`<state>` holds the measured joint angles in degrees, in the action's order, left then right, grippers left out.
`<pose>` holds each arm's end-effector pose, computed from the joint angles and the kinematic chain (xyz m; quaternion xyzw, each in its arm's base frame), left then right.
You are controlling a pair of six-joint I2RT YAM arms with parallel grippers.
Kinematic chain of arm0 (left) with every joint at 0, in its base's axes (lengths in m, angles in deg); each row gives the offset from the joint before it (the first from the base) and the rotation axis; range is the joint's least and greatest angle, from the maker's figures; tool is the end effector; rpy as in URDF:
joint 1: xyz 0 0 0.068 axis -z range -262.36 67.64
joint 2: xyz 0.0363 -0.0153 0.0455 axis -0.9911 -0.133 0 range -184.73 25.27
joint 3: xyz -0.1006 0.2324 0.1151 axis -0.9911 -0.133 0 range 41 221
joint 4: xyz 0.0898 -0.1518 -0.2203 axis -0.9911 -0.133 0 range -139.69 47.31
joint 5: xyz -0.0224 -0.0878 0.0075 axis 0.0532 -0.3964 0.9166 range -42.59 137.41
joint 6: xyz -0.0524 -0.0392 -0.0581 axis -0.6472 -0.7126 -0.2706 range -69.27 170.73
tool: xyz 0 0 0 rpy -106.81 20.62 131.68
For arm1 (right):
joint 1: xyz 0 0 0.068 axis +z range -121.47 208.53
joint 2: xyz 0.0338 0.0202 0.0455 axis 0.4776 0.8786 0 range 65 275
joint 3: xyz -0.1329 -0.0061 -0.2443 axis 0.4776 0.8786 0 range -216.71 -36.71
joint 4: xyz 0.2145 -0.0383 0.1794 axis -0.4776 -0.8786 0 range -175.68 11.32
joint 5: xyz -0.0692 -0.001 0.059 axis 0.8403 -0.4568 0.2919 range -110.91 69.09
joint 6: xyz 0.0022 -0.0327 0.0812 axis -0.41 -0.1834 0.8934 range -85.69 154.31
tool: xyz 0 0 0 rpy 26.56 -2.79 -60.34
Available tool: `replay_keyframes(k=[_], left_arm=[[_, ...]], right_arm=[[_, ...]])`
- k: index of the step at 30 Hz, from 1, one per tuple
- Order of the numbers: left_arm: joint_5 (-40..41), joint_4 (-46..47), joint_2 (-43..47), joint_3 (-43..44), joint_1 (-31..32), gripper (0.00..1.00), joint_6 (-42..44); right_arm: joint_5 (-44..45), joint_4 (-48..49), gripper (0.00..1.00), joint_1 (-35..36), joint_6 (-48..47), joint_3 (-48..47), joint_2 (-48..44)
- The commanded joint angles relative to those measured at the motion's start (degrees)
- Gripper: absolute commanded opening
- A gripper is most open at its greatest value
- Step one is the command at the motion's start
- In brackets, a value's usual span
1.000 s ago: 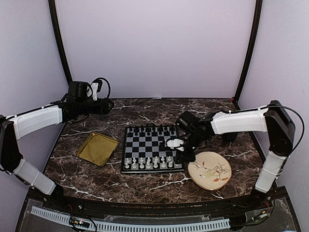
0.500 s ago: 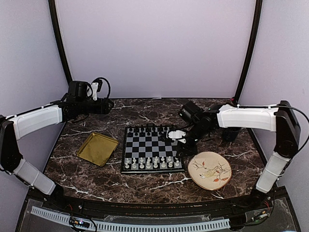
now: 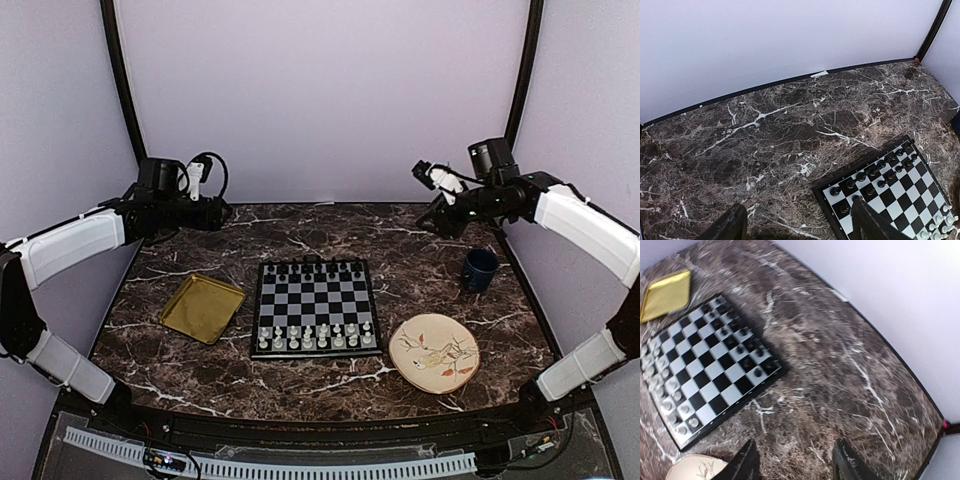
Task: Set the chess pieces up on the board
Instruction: Reset both arms
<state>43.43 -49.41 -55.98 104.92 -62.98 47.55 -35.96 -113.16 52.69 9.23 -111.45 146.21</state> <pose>0.3662 -0.1345 0.2959 0.1368 0.8274 -0.1350 0.5278 0.3234 0.1671 0.3117 -0.4251 0.7973 0.1158 0.4125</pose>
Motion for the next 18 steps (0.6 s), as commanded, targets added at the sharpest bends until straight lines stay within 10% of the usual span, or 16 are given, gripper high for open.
replay_keyframes(k=[1,5,8,18], left_arm=[[1.61,-4.62,3.98,3.0,-0.2,0.74,3.2],[1.68,-5.34,5.14,1.93,-0.21,0.97,4.34],[1.11,-6.79,6.38,1.41,-0.22,0.99,2.81],[5.42,1.33,14.88,-9.51,-0.14,0.99,5.89]], right_arm=[[0.89,9.44,0.55,-8.16,7.9,2.93,-5.45],[-2.25,14.47,0.69,-16.18,14.23,5.83,-10.62],[0.68,18.99,0.98,-19.87,18.92,8.22,-13.45],[8.0,27.01,1.0,-22.64,25.6,16.49,-18.37]])
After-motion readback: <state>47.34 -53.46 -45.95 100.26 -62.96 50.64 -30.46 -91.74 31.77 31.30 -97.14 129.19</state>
